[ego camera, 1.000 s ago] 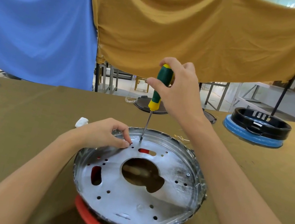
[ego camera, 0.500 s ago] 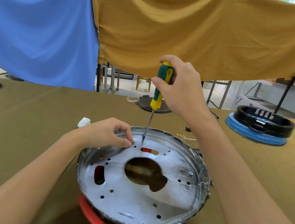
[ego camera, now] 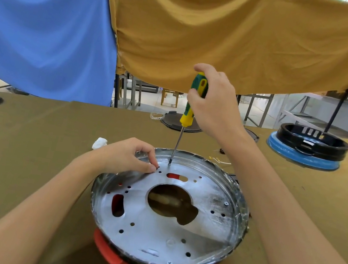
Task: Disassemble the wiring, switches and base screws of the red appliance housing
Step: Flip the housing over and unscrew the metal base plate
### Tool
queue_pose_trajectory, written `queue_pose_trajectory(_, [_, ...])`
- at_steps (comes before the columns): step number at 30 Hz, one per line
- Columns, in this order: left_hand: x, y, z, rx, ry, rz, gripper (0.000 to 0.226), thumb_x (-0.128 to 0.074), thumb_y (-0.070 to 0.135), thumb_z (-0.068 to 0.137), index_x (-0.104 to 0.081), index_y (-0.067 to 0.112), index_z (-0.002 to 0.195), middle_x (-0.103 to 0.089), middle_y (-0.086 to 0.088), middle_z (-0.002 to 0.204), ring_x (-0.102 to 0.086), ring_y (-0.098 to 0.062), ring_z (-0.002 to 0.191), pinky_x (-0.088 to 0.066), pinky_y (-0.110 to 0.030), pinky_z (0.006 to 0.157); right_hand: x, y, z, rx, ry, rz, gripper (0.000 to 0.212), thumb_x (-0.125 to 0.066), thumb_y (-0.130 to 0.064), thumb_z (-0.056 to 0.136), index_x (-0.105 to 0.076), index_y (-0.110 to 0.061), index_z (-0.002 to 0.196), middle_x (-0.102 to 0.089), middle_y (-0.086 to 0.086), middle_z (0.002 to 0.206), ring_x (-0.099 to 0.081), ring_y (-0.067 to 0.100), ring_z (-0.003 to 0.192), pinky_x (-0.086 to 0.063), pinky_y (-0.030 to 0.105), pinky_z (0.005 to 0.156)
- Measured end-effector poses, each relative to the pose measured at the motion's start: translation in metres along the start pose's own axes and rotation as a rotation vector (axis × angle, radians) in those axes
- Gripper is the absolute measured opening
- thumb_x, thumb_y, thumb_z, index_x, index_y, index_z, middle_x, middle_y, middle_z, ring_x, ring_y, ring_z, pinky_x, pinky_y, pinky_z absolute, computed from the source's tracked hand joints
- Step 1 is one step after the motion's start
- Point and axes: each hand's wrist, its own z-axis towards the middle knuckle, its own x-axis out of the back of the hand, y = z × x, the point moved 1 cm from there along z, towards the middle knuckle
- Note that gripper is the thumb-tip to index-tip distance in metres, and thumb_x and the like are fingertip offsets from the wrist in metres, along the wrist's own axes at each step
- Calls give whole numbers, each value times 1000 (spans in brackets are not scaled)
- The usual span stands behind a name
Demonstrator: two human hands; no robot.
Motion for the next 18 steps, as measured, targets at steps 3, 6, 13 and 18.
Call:
queue_pose_trajectory(3, [0,-1,0,8,-1,-9,5,-69,33,90,-72,29,90,-68,18,109,-56,-4,111,-36,-37,108,-2,-1,-3,20,-9,12,40,-51,-15,96,-47,-12,136,-47,3,103,-43,6,74,-34,10,64])
queue_pose_trajectory(6, [0,-1,1,7,-5,-5,4,-69,33,90,-71,29,90,-68,17,109,-55,-4,111,-36,-36,107,-5,-2,-6,37,-13,18,32,-61,-34,96,-52,-20,124,-43,5,104,-44,18,90,-37,20,78])
queue_pose_trajectory(13, [-1,-2,1,2,-8,-1,7,-68,32,91,-71,26,93,-67,16,110,-55,-4,110,-36,-38,108,4,1,0,-16,-6,26,39,-58,-16,93,-55,-19,131,-53,3,100,-49,17,83,-36,22,70])
queue_pose_trajectory(18, [-1,-2,2,12,-7,-3,6,-67,31,92,-71,26,93,-66,16,111,-53,-5,111,-35,-38,109,-1,-2,-5,23,-57,39,34,-61,-30,95,-50,-19,126,-46,5,100,-46,21,87,-39,24,72])
